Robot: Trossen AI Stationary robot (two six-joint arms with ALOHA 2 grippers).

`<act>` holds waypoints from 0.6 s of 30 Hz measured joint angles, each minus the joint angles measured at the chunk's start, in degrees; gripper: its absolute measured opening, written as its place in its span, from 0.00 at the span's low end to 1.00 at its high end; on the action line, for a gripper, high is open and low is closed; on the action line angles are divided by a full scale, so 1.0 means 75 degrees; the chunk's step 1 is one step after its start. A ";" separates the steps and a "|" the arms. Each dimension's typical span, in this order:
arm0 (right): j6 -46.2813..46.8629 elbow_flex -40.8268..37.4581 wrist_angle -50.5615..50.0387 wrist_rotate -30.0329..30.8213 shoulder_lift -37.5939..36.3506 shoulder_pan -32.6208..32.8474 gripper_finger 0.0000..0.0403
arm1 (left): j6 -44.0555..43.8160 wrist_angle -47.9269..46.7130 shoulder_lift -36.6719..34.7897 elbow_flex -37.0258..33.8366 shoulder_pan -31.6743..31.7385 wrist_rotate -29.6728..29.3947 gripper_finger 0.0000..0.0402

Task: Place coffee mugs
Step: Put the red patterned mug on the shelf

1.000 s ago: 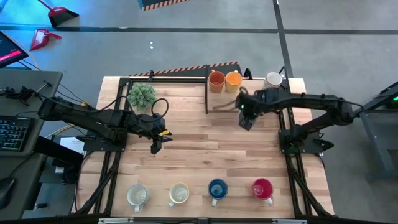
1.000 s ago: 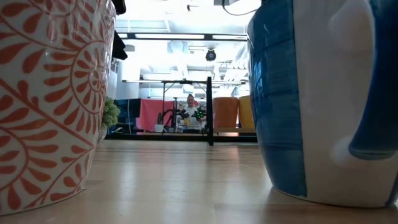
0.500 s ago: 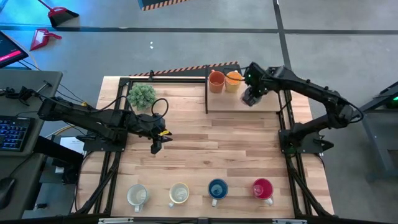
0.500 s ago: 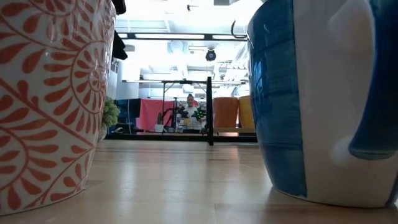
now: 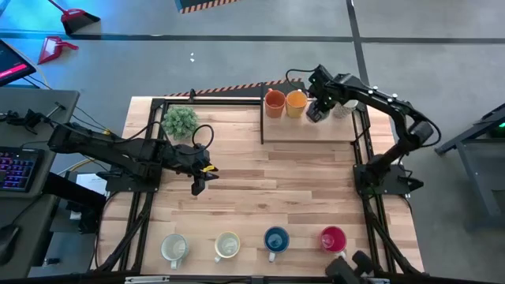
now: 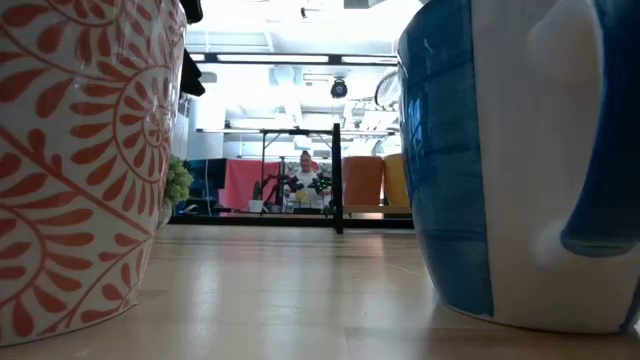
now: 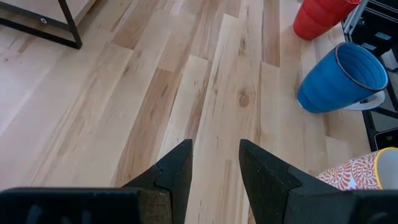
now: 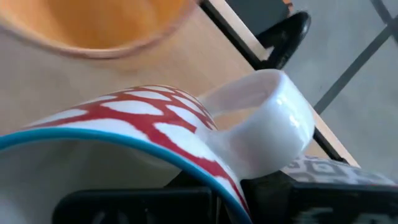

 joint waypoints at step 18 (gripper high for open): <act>-0.0735 0.0047 0.0627 -0.0621 0.0648 -0.1253 0.00 | -0.0189 -0.0002 0.0000 0.0000 0.0000 0.0003 0.30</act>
